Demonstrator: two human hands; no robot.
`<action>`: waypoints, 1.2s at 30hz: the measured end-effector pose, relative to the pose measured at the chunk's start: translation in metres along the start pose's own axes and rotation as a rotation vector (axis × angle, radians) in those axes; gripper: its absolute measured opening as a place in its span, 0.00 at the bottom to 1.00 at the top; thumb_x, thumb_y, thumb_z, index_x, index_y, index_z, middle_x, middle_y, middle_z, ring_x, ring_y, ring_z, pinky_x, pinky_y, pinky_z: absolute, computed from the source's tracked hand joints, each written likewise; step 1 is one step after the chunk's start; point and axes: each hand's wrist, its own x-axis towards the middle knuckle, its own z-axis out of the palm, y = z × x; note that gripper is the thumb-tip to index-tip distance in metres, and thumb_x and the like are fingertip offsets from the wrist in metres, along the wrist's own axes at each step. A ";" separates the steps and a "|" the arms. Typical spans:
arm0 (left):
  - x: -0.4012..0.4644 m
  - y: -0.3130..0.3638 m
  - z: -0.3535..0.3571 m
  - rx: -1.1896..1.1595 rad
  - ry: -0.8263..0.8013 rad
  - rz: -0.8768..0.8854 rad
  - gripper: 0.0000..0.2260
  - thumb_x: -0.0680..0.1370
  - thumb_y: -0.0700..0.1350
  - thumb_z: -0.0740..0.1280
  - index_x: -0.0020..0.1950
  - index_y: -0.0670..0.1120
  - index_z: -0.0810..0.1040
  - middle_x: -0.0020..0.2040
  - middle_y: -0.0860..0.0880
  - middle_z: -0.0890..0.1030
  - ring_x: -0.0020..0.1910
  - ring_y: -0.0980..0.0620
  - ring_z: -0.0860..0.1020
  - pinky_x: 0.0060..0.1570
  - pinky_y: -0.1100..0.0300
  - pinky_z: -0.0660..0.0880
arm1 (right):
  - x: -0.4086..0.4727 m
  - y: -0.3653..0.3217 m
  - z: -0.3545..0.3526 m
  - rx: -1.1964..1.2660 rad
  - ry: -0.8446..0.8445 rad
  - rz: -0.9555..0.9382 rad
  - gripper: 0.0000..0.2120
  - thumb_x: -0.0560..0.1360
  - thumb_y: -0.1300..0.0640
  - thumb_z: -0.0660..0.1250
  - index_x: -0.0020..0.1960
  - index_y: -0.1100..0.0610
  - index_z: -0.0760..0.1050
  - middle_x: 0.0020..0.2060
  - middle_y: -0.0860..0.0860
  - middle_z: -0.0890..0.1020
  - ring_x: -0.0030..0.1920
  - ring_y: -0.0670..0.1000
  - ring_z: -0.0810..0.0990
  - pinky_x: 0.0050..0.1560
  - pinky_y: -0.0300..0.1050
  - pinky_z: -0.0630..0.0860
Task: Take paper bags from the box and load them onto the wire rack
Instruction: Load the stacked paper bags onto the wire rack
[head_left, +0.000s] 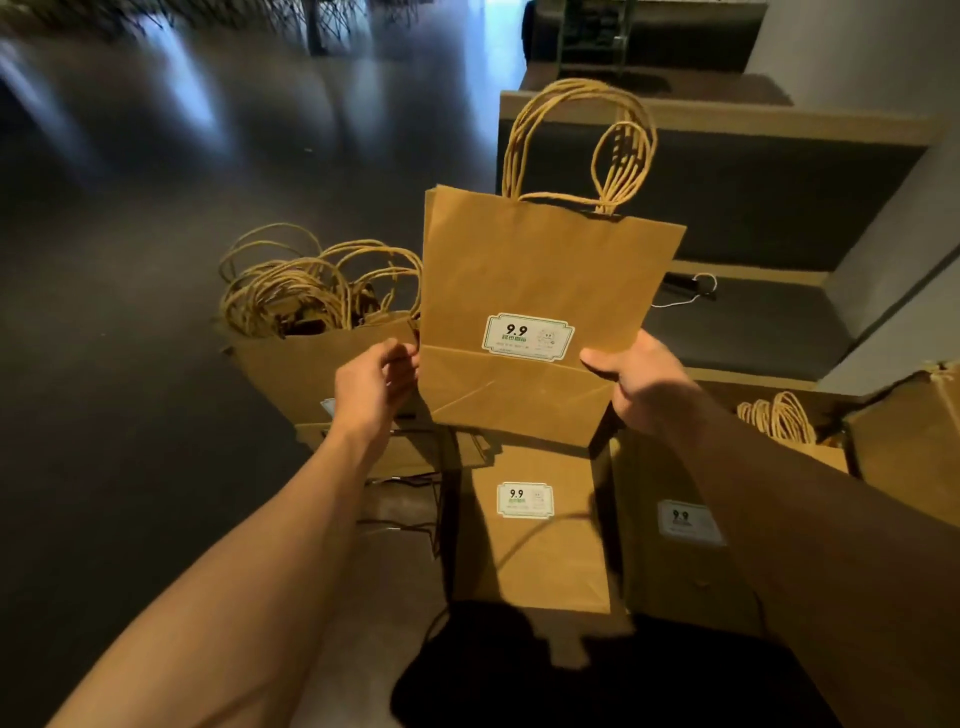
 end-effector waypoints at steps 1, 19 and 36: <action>0.000 0.000 -0.009 0.051 0.045 -0.001 0.10 0.81 0.44 0.62 0.47 0.43 0.82 0.40 0.46 0.85 0.47 0.48 0.83 0.50 0.56 0.79 | 0.001 -0.001 0.007 0.000 -0.013 0.000 0.14 0.77 0.71 0.62 0.55 0.56 0.75 0.48 0.52 0.84 0.47 0.52 0.83 0.38 0.44 0.79; 0.070 -0.081 -0.087 1.699 -0.520 -0.243 0.26 0.77 0.63 0.51 0.74 0.60 0.64 0.79 0.49 0.62 0.77 0.42 0.60 0.74 0.38 0.55 | 0.001 0.017 0.064 -0.105 -0.164 -0.028 0.15 0.77 0.70 0.63 0.62 0.62 0.73 0.59 0.59 0.81 0.53 0.56 0.83 0.46 0.44 0.82; 0.037 -0.054 -0.069 1.740 -0.589 -0.304 0.30 0.82 0.62 0.50 0.82 0.51 0.51 0.82 0.51 0.43 0.80 0.45 0.41 0.77 0.40 0.48 | 0.018 0.034 0.098 -0.221 -0.125 -0.165 0.25 0.69 0.60 0.69 0.65 0.63 0.70 0.60 0.65 0.77 0.59 0.64 0.78 0.61 0.60 0.76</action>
